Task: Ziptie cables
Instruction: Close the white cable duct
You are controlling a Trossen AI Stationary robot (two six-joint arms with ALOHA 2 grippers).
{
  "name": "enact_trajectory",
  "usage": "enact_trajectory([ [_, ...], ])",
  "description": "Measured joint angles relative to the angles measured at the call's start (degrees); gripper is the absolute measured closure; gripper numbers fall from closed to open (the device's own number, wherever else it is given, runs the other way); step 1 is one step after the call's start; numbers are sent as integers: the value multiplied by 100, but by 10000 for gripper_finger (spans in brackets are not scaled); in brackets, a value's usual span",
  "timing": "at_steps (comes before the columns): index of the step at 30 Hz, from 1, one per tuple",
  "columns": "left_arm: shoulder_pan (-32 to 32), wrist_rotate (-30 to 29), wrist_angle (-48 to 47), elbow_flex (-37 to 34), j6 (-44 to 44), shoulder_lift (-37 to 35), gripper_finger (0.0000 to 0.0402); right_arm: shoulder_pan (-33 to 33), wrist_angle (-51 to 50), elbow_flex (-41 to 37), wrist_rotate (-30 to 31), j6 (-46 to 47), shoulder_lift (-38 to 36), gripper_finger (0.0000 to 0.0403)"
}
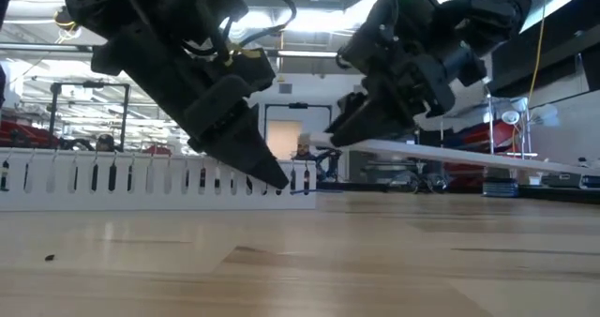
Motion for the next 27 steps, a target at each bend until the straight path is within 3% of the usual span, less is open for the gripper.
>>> enact_trajectory([
  [10,4,-7,14,0,-1,0,160,20,-303,491,196,-155,474,180],
  [17,3,-9,10,0,25,0,163,-30,-853,667,250,-212,480,180],
  [27,4,-9,-2,0,45,0,163,-57,-749,713,253,-111,653,180],
])
